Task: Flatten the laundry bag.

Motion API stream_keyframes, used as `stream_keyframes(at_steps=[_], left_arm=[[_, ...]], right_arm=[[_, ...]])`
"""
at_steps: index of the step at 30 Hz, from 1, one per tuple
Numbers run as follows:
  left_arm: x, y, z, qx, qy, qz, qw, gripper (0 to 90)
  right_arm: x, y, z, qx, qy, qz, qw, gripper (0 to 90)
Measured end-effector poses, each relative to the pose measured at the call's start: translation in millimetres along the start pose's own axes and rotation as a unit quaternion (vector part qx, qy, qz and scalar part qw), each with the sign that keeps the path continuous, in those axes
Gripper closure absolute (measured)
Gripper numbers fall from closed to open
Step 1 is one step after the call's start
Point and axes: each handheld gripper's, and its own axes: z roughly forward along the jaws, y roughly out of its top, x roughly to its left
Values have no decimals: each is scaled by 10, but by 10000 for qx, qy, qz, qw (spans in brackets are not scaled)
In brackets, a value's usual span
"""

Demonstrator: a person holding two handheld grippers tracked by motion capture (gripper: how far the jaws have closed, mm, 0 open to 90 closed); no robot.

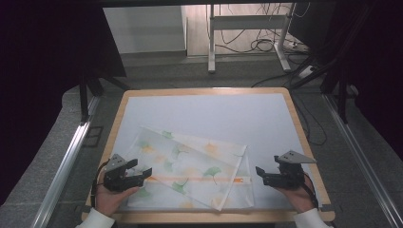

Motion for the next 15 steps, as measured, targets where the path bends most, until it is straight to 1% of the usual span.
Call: stream_keyframes(at_steps=[4, 5, 7, 10, 13, 15], left_arm=[[-8, 12, 25, 6, -71, 8, 10000, 253], [-10, 15, 32, 9, -83, 32, 10000, 253], [-21, 22, 43, 24, -105, 111, 9999, 254], [-23, 17, 34, 41, -114, 239, 9996, 254], [-31, -4, 8, 43, -98, 292, 9995, 255], [-37, -30, -13, 68, -59, 363, 9993, 259]], right_arm=[[-7, -19, 13, 61, 71, -76, 9999, 203], [3, -33, -2, 31, 68, -98, 9999, 219], [12, -39, -40, 2, 110, -132, 9999, 233], [29, 6, -111, -102, 158, -139, 9997, 251], [59, 44, -118, -103, 227, -206, 9995, 270], [74, 59, -102, -68, 281, -229, 9993, 274]])
